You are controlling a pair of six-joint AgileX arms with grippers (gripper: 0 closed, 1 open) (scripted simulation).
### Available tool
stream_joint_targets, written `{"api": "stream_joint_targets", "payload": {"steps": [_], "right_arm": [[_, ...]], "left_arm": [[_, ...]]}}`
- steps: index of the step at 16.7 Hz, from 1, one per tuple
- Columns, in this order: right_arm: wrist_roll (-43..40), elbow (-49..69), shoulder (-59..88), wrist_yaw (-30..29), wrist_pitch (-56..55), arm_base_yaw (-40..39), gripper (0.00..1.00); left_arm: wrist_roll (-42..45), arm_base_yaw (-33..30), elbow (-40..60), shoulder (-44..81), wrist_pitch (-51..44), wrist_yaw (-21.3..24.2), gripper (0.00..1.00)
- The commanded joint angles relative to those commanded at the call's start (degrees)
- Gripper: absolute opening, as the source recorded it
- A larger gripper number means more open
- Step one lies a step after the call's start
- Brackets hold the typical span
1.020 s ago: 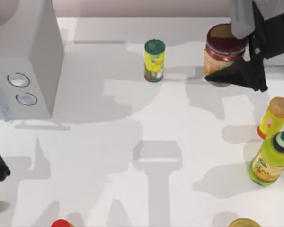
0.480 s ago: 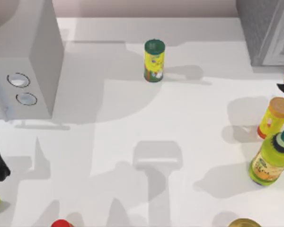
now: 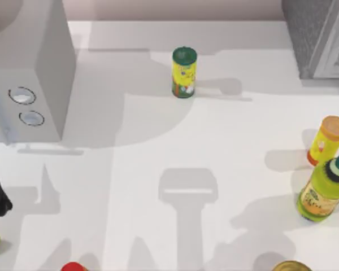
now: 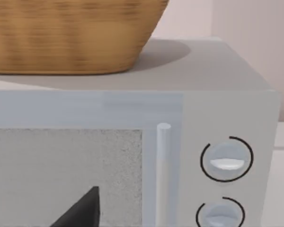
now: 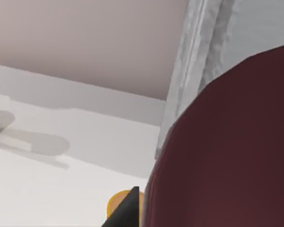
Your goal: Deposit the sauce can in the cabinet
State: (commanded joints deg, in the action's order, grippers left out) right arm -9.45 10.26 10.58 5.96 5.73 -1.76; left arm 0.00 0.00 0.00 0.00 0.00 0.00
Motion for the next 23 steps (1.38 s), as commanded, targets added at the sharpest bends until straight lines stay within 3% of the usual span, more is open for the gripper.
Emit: {"api": "stream_joint_targets", "payload": {"steps": [5, 13, 18, 23], "right_arm": [[9.2, -10.0, -10.3, -5.8, -5.6, 1.7, 0.0], [9.4, -8.5, -8.6, -6.2, -4.6, 1.4, 0.0], [9.2, 6.0, 5.0, -9.2, 1.2, 0.7, 0.0], [9.4, 34.3, 24.1, -13.2, 7.8, -0.9, 0.0]], "left_arm": [[0.0, 0.0, 0.0, 0.0, 0.0, 0.0, 1.0], [0.0, 0.0, 0.0, 0.0, 0.0, 0.0, 1.0], [0.0, 0.0, 0.0, 0.0, 0.0, 0.0, 1.0], [0.0, 0.0, 0.0, 0.0, 0.0, 0.0, 1.0]]}}
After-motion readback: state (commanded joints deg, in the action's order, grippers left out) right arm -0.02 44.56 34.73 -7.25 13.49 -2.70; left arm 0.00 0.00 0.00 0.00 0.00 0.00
